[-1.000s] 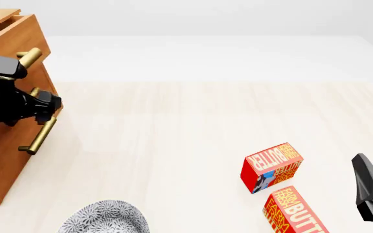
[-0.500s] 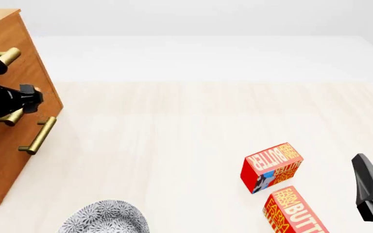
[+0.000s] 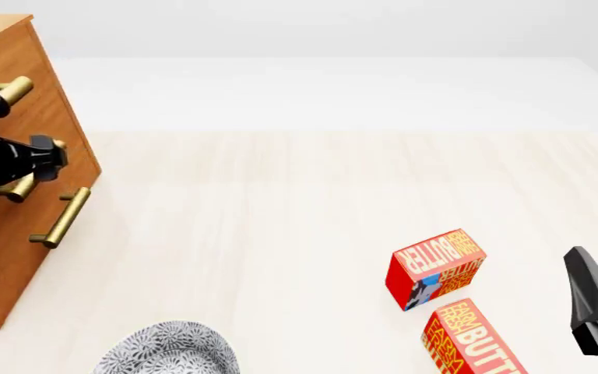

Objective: Put the chocolate pudding in the top drawer of the cabinet and close it.

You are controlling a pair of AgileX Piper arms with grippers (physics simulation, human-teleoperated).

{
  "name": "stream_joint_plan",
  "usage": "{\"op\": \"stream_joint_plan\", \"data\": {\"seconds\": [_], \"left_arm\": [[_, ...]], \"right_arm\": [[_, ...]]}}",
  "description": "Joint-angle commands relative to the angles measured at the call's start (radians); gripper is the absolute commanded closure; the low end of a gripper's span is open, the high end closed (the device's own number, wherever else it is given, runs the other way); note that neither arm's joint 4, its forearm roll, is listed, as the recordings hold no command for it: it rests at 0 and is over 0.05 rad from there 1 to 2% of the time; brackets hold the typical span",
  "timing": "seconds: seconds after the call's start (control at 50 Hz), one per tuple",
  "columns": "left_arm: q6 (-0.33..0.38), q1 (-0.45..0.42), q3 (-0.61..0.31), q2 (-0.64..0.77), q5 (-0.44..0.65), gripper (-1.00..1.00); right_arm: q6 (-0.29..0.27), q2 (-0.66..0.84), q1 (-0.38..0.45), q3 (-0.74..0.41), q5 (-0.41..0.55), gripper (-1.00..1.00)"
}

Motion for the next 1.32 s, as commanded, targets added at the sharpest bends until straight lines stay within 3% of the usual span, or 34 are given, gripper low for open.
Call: {"op": "stream_joint_plan", "data": {"seconds": [0.02, 0.54, 0.88, 0.96, 1.02, 1.06, 1.32], "left_arm": [[0.008, 0.117, -0.102, -0.156, 0.050, -1.00], [0.000, 0.138, -0.282, -0.323, 0.261, -1.00], [0.010, 0.153, -0.366, -0.376, 0.314, -1.00], [0.020, 0.197, -0.397, -0.441, 0.298, -1.00], [-0.007, 0.179, -0.426, -0.448, 0.326, -1.00], [0.019, 0.182, -0.428, -0.483, 0.317, -1.00], [-0.012, 0.188, -0.485, -0.568, 0.318, -1.00]], "right_arm": [[0.000, 0.000, 0.000, 0.000, 0.000, -1.00], [0.000, 0.000, 0.000, 0.000, 0.000, -1.00], [0.000, 0.000, 0.000, 0.000, 0.000, -1.00], [0.000, 0.000, 0.000, 0.000, 0.000, -1.00], [0.000, 0.000, 0.000, 0.000, 0.000, -1.00], [0.000, 0.000, 0.000, 0.000, 0.000, -1.00], [0.000, 0.000, 0.000, 0.000, 0.000, -1.00]]}}
